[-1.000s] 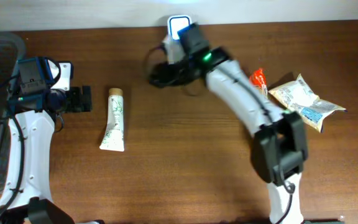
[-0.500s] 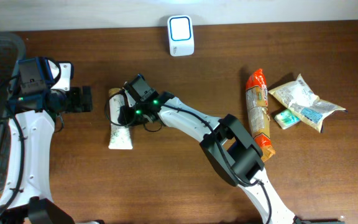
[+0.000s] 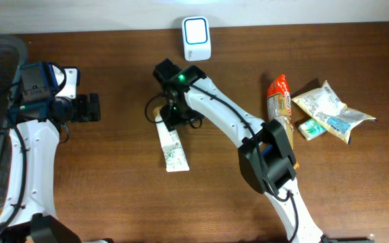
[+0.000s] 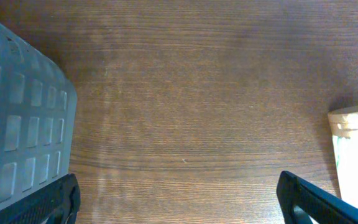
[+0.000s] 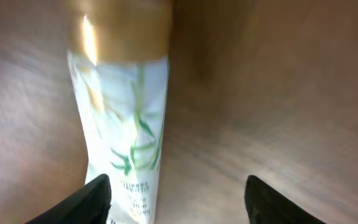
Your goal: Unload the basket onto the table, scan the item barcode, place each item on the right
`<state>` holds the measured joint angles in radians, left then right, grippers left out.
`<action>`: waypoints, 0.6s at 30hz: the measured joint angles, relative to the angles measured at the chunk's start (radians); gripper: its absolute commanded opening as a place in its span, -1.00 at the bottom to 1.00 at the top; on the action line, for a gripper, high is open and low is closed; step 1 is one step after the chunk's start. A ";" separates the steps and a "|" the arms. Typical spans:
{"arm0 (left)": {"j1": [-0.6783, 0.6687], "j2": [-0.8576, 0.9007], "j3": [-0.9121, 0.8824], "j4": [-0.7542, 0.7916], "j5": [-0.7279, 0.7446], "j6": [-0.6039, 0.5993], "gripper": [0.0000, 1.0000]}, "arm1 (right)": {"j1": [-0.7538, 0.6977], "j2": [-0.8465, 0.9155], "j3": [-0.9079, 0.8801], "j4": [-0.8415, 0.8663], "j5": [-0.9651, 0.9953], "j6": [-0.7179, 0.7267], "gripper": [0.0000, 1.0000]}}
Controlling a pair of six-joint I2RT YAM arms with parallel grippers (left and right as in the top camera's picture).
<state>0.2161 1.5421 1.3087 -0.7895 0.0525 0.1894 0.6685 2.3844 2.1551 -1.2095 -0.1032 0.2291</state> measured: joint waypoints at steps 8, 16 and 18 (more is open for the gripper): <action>0.000 0.000 0.000 0.000 0.000 0.000 0.98 | 0.275 0.097 0.012 0.119 0.535 0.059 0.45; 0.000 0.000 0.000 0.001 0.000 0.000 0.98 | 0.276 0.161 0.024 0.125 0.695 0.111 -0.92; 0.000 0.000 0.000 0.001 0.000 0.000 0.98 | 0.276 0.162 0.051 0.068 0.709 0.109 -0.92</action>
<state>0.2161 1.5421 1.3087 -0.7887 0.0525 0.1894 0.9443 2.5465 2.2063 -1.1416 0.6060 0.3378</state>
